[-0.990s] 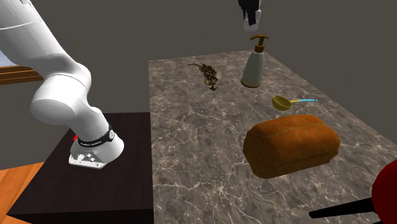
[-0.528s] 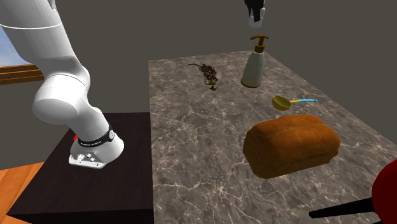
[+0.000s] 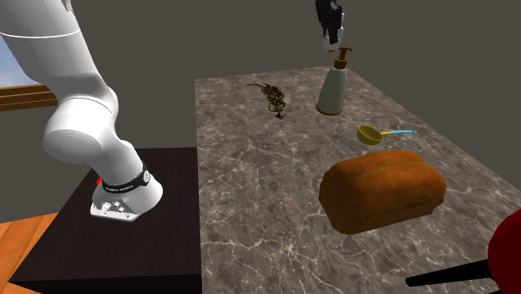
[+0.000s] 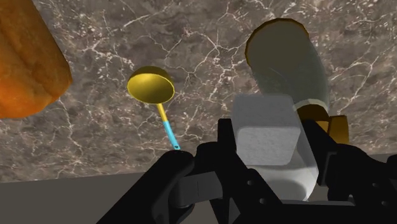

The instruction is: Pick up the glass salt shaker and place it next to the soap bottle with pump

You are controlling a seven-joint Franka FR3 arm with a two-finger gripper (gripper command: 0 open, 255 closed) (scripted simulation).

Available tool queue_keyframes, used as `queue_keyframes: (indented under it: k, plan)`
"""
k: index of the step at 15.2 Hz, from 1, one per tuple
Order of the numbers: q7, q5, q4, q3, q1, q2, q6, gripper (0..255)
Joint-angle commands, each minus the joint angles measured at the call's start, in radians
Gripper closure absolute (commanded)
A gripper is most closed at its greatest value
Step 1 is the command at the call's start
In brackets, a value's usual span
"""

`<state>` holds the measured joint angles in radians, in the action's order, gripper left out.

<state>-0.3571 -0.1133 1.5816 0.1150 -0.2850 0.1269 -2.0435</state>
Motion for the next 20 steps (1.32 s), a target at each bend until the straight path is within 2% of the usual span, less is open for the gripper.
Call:
queue_keyframes:
  k: [1, 20]
  plan:
    - [-0.002, 0.000, 0.032, -0.001, 0.001, -0.004, -0.028, 255]
    - [-0.032, -0.022, 0.255, -0.006, 0.003, 0.021, -0.275, 255]
